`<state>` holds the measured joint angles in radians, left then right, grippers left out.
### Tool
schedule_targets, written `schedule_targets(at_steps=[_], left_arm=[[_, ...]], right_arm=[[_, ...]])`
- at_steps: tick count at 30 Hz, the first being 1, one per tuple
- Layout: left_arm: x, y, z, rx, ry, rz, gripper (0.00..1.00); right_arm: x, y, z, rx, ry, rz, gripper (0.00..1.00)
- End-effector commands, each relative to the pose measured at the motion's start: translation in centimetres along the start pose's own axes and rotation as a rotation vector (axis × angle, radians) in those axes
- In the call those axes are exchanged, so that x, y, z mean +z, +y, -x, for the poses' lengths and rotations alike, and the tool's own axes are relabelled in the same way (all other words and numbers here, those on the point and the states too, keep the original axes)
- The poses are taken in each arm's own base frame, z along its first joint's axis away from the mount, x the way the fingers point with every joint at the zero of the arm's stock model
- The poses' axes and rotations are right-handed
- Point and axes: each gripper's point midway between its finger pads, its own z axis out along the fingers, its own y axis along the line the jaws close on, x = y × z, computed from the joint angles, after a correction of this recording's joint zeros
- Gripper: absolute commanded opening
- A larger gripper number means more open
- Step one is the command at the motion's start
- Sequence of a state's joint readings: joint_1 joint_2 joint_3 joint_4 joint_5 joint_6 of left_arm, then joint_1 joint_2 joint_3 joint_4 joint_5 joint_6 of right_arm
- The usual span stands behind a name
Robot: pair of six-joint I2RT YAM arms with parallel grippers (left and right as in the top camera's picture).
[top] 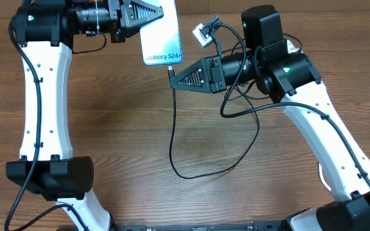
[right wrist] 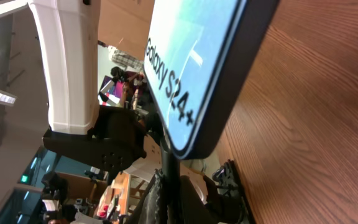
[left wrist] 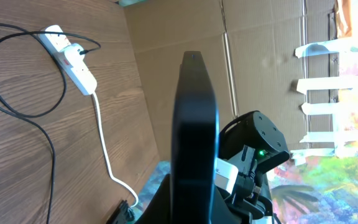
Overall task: Plug charger to phone and switch on socket
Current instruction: 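Align the USB-C plug with the phone's bottom port using the right gripper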
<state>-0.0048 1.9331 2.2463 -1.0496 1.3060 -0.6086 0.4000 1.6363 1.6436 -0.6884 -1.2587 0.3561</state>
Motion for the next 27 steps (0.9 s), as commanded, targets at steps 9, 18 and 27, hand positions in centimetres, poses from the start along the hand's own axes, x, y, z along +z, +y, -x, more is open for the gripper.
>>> schedule_targets(at_steps=[9, 18, 27], left_arm=[[0.2, -1.4, -0.7, 0.009, 0.029, -0.041, 0.04], [0.3, -1.0, -0.6, 0.017, 0.018, -0.021, 0.04], [0.3, -1.0, -0.6, 0.027, 0.018, -0.021, 0.04]], right_arm=[[-0.2, 1.7, 0.4, -0.003, -0.013, 0.011, 0.04], [0.8, 1.6, 0.1, -0.003, -0.007, -0.013, 0.04], [0.9, 1.8, 0.5, -0.014, -0.016, -0.005, 0.03]])
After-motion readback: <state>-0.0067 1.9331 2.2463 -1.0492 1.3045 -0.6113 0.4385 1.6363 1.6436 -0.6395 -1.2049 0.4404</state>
